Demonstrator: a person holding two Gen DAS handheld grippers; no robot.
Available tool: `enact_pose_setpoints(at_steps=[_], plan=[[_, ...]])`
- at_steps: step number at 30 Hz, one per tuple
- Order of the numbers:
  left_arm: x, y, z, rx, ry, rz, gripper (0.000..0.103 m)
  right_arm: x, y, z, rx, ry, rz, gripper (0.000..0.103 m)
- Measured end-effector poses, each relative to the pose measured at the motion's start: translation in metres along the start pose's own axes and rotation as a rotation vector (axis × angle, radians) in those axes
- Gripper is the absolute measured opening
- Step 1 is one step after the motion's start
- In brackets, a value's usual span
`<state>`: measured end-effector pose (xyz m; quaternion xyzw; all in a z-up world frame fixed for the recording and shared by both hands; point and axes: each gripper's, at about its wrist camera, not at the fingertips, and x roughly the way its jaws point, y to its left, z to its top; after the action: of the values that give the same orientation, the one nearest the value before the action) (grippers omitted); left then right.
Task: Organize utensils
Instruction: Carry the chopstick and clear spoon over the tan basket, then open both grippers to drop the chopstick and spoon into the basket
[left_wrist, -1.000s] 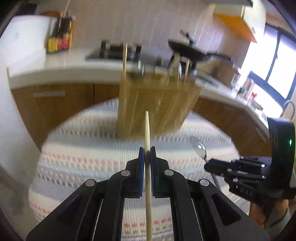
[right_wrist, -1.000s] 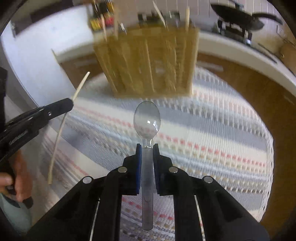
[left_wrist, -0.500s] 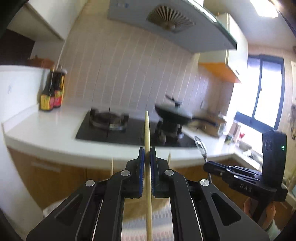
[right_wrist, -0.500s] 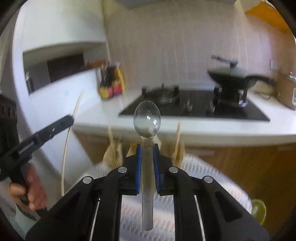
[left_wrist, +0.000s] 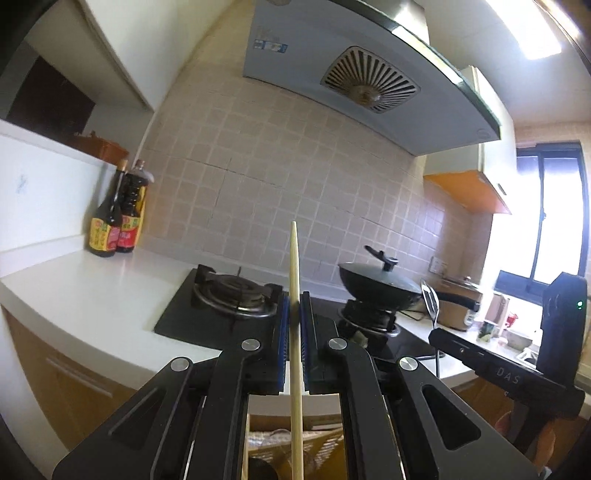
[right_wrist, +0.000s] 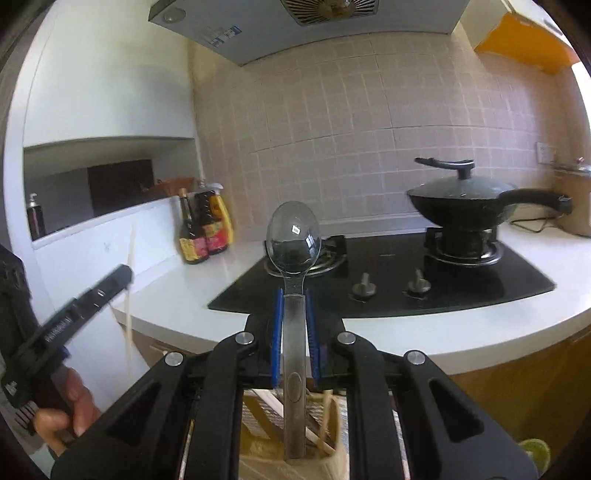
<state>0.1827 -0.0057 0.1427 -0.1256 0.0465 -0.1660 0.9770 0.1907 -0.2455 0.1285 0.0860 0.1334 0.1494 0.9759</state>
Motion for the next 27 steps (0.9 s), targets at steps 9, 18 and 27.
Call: enact_pose_setpoints(at_steps=[9,18,27], plan=[[0.013,0.009,-0.021,-0.015,-0.011,0.054,0.004,0.033,-0.009,-0.022,0.001,-0.010,0.034,0.010],[0.012,0.007,-0.043,0.030,-0.001,0.014,0.005,0.029,-0.007,-0.044,-0.036,-0.001,0.002,0.011],[-0.029,0.019,-0.049,-0.024,0.061,-0.007,0.050,-0.023,-0.020,-0.062,0.031,0.037,0.021,0.016]])
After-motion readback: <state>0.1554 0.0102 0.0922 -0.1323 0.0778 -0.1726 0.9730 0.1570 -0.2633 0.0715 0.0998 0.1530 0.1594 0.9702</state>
